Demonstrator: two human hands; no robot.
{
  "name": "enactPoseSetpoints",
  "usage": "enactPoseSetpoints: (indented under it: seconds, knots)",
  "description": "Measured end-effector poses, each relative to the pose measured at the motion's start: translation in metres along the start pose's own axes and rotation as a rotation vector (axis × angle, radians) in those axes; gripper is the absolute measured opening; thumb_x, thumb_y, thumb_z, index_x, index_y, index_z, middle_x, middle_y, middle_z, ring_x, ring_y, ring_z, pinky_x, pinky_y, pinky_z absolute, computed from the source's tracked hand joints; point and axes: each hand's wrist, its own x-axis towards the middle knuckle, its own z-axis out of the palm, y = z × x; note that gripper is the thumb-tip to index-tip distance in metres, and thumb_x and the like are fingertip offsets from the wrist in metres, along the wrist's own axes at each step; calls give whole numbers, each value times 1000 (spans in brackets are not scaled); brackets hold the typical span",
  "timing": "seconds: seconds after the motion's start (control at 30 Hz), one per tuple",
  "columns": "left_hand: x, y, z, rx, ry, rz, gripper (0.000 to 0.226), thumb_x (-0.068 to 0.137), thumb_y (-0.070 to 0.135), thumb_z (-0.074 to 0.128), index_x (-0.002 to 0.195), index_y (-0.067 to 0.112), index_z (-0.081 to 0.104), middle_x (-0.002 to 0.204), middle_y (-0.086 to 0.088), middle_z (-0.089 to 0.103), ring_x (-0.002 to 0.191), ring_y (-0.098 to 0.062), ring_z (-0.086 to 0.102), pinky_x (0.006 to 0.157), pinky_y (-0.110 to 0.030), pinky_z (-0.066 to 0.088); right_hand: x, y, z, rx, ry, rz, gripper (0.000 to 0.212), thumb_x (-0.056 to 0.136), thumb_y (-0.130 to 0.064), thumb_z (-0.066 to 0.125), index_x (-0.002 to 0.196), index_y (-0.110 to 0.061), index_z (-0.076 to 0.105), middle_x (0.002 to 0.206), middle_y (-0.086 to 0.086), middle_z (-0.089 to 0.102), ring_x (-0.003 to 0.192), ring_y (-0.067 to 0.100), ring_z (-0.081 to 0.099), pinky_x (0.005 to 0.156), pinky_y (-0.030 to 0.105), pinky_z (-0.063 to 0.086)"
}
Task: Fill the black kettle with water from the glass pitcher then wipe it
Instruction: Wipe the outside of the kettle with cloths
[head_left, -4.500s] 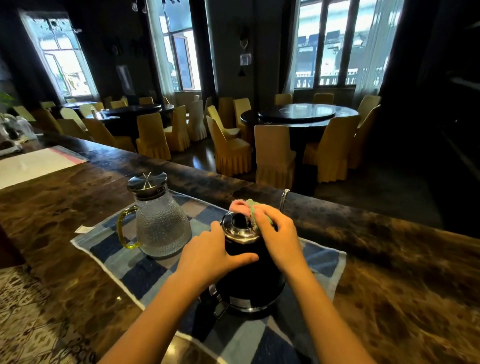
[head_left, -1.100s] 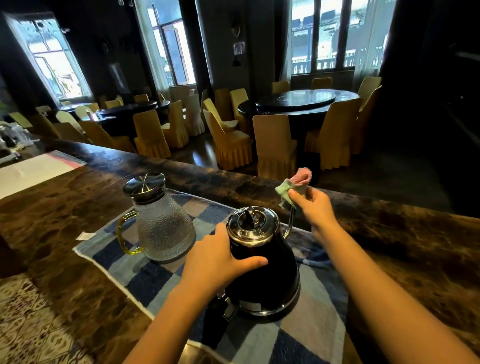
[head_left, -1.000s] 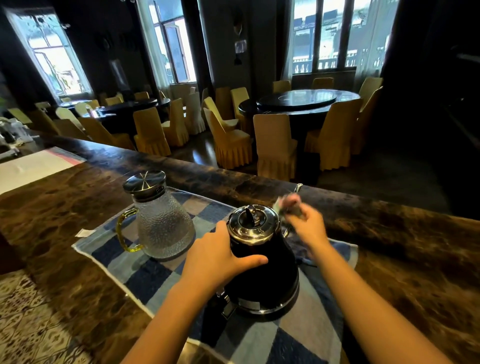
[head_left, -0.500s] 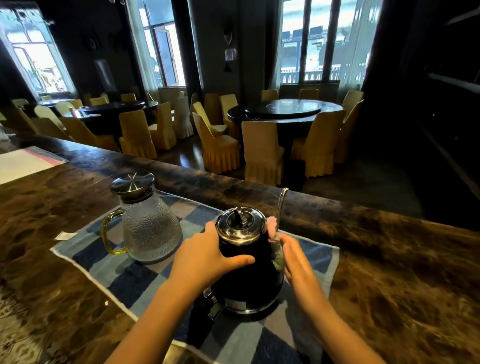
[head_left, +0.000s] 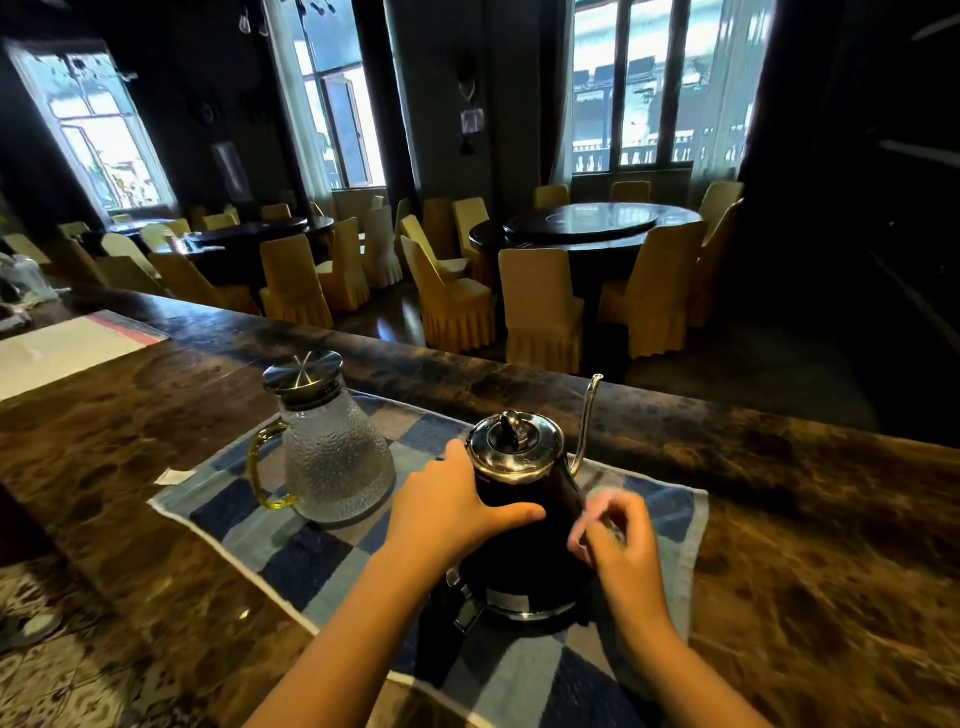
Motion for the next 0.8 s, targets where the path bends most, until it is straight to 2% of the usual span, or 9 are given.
enactPoseSetpoints:
  seconds: [0.07,0.13,0.2,0.3,0.4,0.47,0.63,0.73,0.8]
  knots:
    - [0,0,1,7,13,12,87,57,77,64,115,16,42,114,-5,63,105,-24,61,71,-30,46,15,-21,14,23,-52,-116,16,90,-6,52,98,-19,56,95,12,58,83,13,61,71,24,53]
    - [0,-1,1,16,26,23,86,57,76,64,114,16,42,113,-6,64,104,-25,61,69,-30,45,38,-32,26,-44,-85,-189,20,91,-21,46,101,-33,58,109,3,59,100,4,59,85,18,47]
    - [0,-1,0,15,30,30,87,58,75,64,117,15,43,113,-5,64,105,-26,61,70,-31,45,55,-25,28,-82,-129,-153,27,94,-13,40,102,-26,62,105,-5,64,98,-9,58,82,7,41]
    - [1,-1,0,24,20,39,86,58,76,63,114,14,44,110,-4,63,102,-26,61,70,-32,47,61,15,13,-242,-101,33,30,98,-12,40,109,-11,69,110,6,70,108,18,63,77,16,45]
    - [2,-1,0,46,27,44,85,59,76,63,112,13,44,110,-4,63,102,-25,61,67,-30,44,34,33,1,-236,-136,93,37,97,-35,35,126,-37,58,127,-11,62,118,8,55,95,24,44]
    - [1,0,0,62,33,55,85,60,76,62,114,13,44,110,-4,63,102,-25,62,67,-29,44,21,21,3,-187,-121,46,39,99,-38,31,128,-37,56,125,-11,62,115,3,54,96,29,44]
    - [2,0,1,99,38,68,84,61,76,60,112,11,45,106,-3,63,98,-24,63,64,-28,41,40,-36,16,-42,-133,-57,32,102,-29,36,99,-14,64,81,-9,61,71,-7,55,73,16,43]
    - [3,-2,2,101,38,68,85,58,79,59,111,13,45,106,-3,63,97,-24,63,65,-31,46,51,-36,27,-153,-108,-57,31,101,-23,35,74,-18,50,67,-8,51,64,0,48,74,28,40]
    - [4,-4,2,95,35,67,86,58,79,59,112,14,44,107,-3,63,98,-24,62,69,-33,49,51,-18,25,-247,-64,-36,32,99,-23,34,71,-20,50,73,-4,52,71,9,49,77,37,41]
